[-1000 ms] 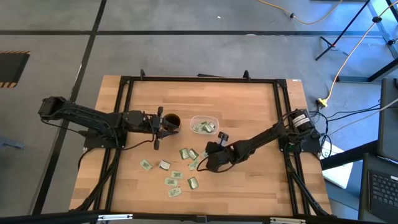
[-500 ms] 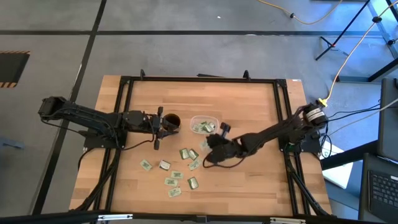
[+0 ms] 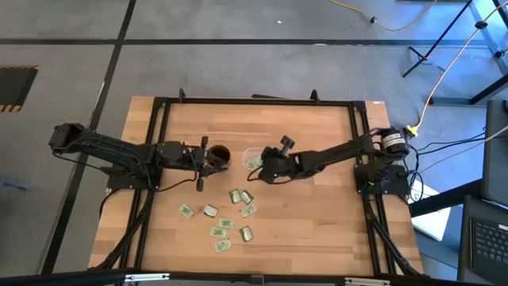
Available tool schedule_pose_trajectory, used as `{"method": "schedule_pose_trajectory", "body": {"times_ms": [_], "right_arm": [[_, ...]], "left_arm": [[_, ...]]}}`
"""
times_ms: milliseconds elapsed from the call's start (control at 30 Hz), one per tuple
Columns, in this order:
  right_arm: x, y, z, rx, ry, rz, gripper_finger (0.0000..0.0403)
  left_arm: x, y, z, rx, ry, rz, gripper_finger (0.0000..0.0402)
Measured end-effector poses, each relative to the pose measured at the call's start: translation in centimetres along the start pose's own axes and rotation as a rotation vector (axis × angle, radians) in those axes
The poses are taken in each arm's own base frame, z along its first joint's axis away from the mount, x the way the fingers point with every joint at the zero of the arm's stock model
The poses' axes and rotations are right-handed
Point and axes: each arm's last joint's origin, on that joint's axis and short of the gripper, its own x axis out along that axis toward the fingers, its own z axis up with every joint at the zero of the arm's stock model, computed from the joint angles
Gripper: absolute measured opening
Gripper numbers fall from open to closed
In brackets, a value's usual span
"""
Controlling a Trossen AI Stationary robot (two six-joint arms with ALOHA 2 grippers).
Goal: Pick and place items into bin
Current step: Put the light green stevia pack into the transparent bin, then put the green truvia pack into the transparent bin
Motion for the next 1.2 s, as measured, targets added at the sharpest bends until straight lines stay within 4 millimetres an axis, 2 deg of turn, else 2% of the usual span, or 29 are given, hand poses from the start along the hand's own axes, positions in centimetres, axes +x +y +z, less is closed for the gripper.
{"method": "schedule_pose_trajectory", "body": {"times_ms": [133, 367, 833, 933, 1000, 1200], "right_arm": [[0.8, 0.2, -0.4, -0.004, 0.021, 0.009, 0.0], [0.9, 0.5, -0.8, 0.004, 0.068, 0.082, 0.0002], [0.7, 0.2, -0.9, -0.03, 0.071, 0.046, 0.0065], [-0.2, 0.1, -0.5, 0.01, 0.064, 0.078, 0.0073], [-1.5, 0.5, -0.1, 0.02, 0.052, 0.165, 0.0074], [-4.9, 4.0, -0.1, -0.101, -0.035, 0.428, 0.0074]], "left_arm": [[0.0, 0.0, 0.0, 0.0, 0.0, 0.0, 0.0088], [0.0, 0.0, -0.1, 0.001, 0.007, -0.001, 0.0088], [0.0, 0.0, -0.2, 0.002, 0.02, -0.003, 0.0088], [0.0, 0.0, -0.2, 0.002, 0.021, -0.003, 0.0088], [0.0, 0.0, -0.2, 0.002, 0.022, -0.003, 0.0088], [0.0, 0.0, -0.2, 0.002, 0.021, -0.003, 0.0088]]}}
